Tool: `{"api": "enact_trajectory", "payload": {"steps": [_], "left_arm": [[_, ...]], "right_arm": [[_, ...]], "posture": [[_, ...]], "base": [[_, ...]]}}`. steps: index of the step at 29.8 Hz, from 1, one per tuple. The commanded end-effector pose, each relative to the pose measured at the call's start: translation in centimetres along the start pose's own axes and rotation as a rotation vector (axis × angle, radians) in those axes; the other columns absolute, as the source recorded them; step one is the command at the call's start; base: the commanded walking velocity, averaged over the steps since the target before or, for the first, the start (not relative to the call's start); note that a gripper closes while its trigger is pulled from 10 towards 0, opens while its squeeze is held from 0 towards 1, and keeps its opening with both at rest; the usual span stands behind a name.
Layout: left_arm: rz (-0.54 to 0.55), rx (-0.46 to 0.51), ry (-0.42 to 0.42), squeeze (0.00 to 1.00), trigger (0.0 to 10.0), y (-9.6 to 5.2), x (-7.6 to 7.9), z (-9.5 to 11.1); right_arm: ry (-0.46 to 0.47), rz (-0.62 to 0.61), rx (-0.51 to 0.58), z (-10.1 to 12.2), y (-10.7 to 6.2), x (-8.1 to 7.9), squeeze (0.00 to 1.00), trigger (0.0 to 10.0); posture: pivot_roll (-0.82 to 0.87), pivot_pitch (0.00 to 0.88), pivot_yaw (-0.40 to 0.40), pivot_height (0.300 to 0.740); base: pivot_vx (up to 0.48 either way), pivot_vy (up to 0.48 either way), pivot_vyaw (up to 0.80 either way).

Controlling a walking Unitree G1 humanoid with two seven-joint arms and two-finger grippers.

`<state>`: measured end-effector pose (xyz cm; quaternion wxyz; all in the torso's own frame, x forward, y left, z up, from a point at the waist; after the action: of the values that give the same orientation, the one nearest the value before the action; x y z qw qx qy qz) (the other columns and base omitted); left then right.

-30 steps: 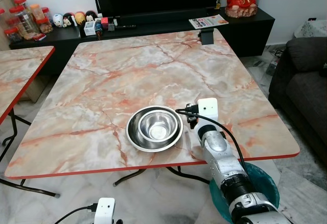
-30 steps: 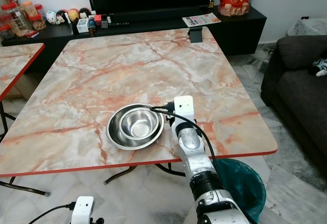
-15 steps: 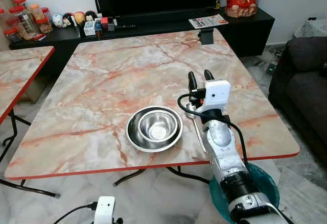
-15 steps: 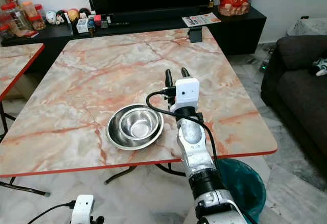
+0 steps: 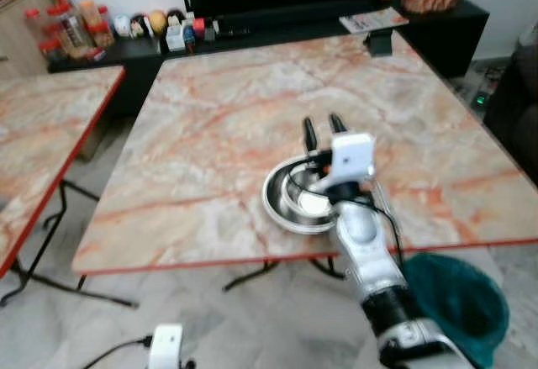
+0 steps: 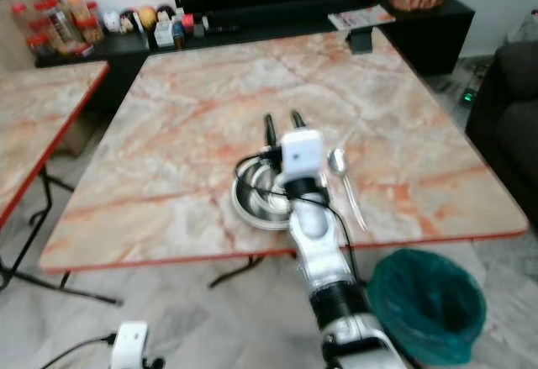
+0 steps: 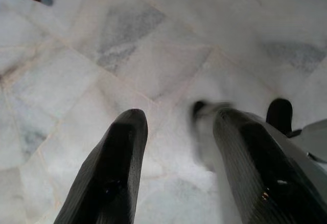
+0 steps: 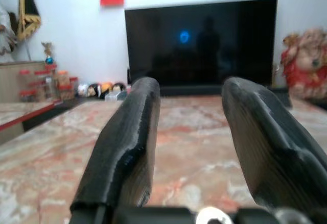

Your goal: Setting the table

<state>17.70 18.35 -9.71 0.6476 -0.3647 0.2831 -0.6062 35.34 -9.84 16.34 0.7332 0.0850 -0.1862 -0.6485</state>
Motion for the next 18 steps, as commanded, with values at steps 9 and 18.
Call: {"api": "enact_trajectory", "payload": {"steps": [9, 18], "left_arm": [[0.018, -0.003, 0.024, 0.00, 10.0, -0.1, -1.0, 0.3], [0.024, -0.003, 0.040, 0.00, 10.0, -0.1, -1.3, 0.3]], "right_arm": [[0.034, 0.029, 0.037, 0.8, 0.3, -1.3, 0.00, 10.0], [0.052, 0.051, 0.017, 0.4, -0.2, -2.1, 0.00, 10.0]], "posture": [[-0.11, 0.000, 0.108, 0.740], [-0.11, 0.000, 0.108, 0.740]], "base": [[0.000, 0.480, 0.00], [0.000, 0.480, 0.00]]}}
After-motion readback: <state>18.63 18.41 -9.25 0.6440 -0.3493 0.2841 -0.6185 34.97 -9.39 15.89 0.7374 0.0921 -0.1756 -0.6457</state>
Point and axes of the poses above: a point about 5 cm out from each wrist's last joint towards the gripper, its own y axis pointing out of the wrist towards the gripper, its own z axis along the axis of the wrist's last joint, x = y × z, the point moved 1 cm from there along y, pointing out of the wrist towards the gripper, and after that the axes turned 6 degrees about -y, right-handed, at the moved point
